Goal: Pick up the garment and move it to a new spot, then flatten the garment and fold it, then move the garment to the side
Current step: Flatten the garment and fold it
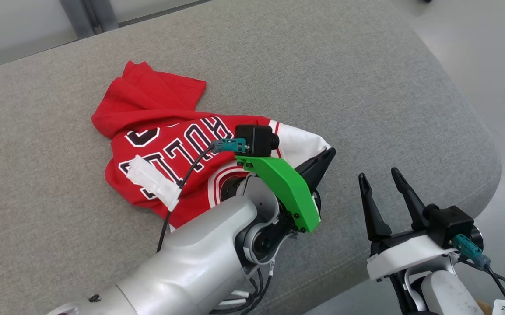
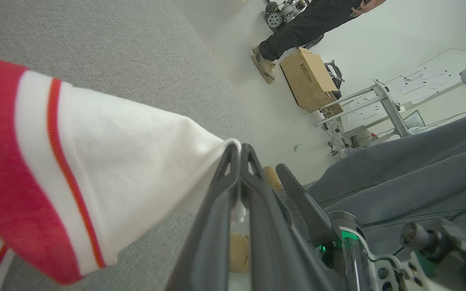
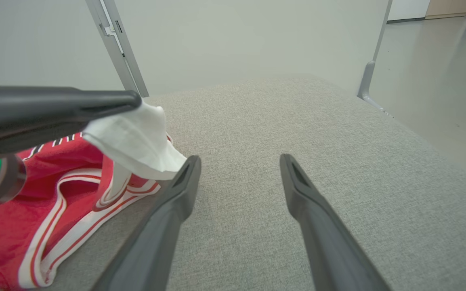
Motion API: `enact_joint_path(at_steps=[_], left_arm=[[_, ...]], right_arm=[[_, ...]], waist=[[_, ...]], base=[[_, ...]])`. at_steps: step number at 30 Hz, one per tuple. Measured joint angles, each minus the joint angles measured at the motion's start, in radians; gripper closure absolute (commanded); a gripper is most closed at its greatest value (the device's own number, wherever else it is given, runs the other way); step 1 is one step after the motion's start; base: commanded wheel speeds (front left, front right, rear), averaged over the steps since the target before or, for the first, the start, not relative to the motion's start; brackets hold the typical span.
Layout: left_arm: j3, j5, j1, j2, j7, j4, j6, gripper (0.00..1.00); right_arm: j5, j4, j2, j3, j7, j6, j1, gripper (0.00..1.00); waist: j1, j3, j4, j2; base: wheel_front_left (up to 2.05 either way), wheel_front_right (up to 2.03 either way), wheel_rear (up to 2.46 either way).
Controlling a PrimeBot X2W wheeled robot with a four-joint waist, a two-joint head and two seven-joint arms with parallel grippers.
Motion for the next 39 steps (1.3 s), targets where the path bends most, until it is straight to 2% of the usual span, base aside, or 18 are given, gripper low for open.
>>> enact_joint_path(at_steps=[7, 8, 9, 11, 12, 15, 18, 21, 27, 30, 34, 39], left_arm=[[-0.047, -0.035, -0.025, 0.000, -0.035, 0.017, -0.003, 1.00], [-0.051, -0.033, -0.032, 0.000, -0.045, 0.024, -0.002, 0.96], [-0.056, -0.027, -0.038, 0.000, -0.053, 0.031, 0.002, 0.70], [-0.072, 0.008, -0.055, 0.000, -0.072, 0.049, 0.009, 0.00], [-0.072, 0.008, -0.055, 0.000, -0.072, 0.049, 0.009, 0.00], [-0.094, 0.106, -0.067, 0.004, -0.078, 0.053, 0.008, 0.00], [-0.103, 0.179, -0.044, 0.054, -0.091, 0.007, 0.018, 0.00], [-0.105, 0.240, 0.013, 0.145, -0.103, -0.064, 0.061, 0.00], [-0.108, 0.341, 0.154, 0.366, -0.111, -0.225, 0.202, 0.00], [-0.111, 0.365, 0.208, 0.434, -0.088, -0.284, 0.239, 0.00], [-0.111, 0.437, 0.237, 0.446, -0.033, -0.320, 0.248, 0.00], [-0.111, 0.490, 0.260, 0.420, 0.033, -0.306, 0.236, 0.00]], right_arm=[[0.000, 0.001, 0.000, 0.003, 0.000, 0.000, 0.000, 0.00], [0.000, 0.001, 0.000, 0.002, 0.000, 0.000, 0.000, 0.00], [0.000, 0.001, 0.000, 0.002, 0.000, 0.000, 0.000, 0.00], [0.000, 0.001, 0.000, 0.000, 0.000, 0.000, 0.000, 0.00], [0.000, 0.001, 0.000, 0.000, 0.000, 0.000, 0.000, 0.00], [0.003, -0.001, 0.000, -0.009, 0.000, 0.000, 0.003, 0.00], [0.003, -0.004, 0.000, -0.026, 0.000, 0.000, 0.018, 0.00], [-0.002, -0.008, 0.000, -0.041, 0.000, 0.000, 0.035, 0.00], [-0.010, -0.017, 0.000, -0.063, 0.000, 0.000, 0.055, 0.00], [-0.022, -0.019, 0.000, -0.070, 0.000, 0.000, 0.056, 0.00], [-0.028, -0.018, 0.000, -0.066, 0.000, 0.000, 0.051, 0.00], [-0.029, -0.017, 0.000, -0.058, 0.000, 0.000, 0.037, 0.00]], waist=[[0.0000, -0.003, 0.005, 0.0000], [0.0000, -0.003, 0.004, 0.0000], [0.0000, -0.003, 0.003, 0.0000], [0.0000, -0.004, 0.003, 0.0000], [0.0000, -0.004, 0.003, 0.0000], [0.0000, -0.009, 0.002, 0.0000], [0.0000, -0.014, 0.007, 0.0000], [0.0000, -0.020, 0.017, 0.0000], [0.0000, -0.028, 0.044, 0.0000], [0.0000, -0.027, 0.063, 0.0000], [0.0000, -0.024, 0.087, 0.0000], [0.0000, -0.018, 0.098, 0.0000]], base=[[0.00, 0.00, 0.00], [0.00, 0.00, 0.00], [0.00, 0.00, 0.00], [0.00, 0.00, 0.00], [0.00, 0.00, 0.00], [0.00, 0.00, 0.00], [0.00, 0.00, 0.00], [0.00, 0.00, 0.00], [0.00, 0.00, 0.00], [0.00, 0.00, 0.00], [0.00, 0.00, 0.00], [0.00, 0.00, 0.00]])
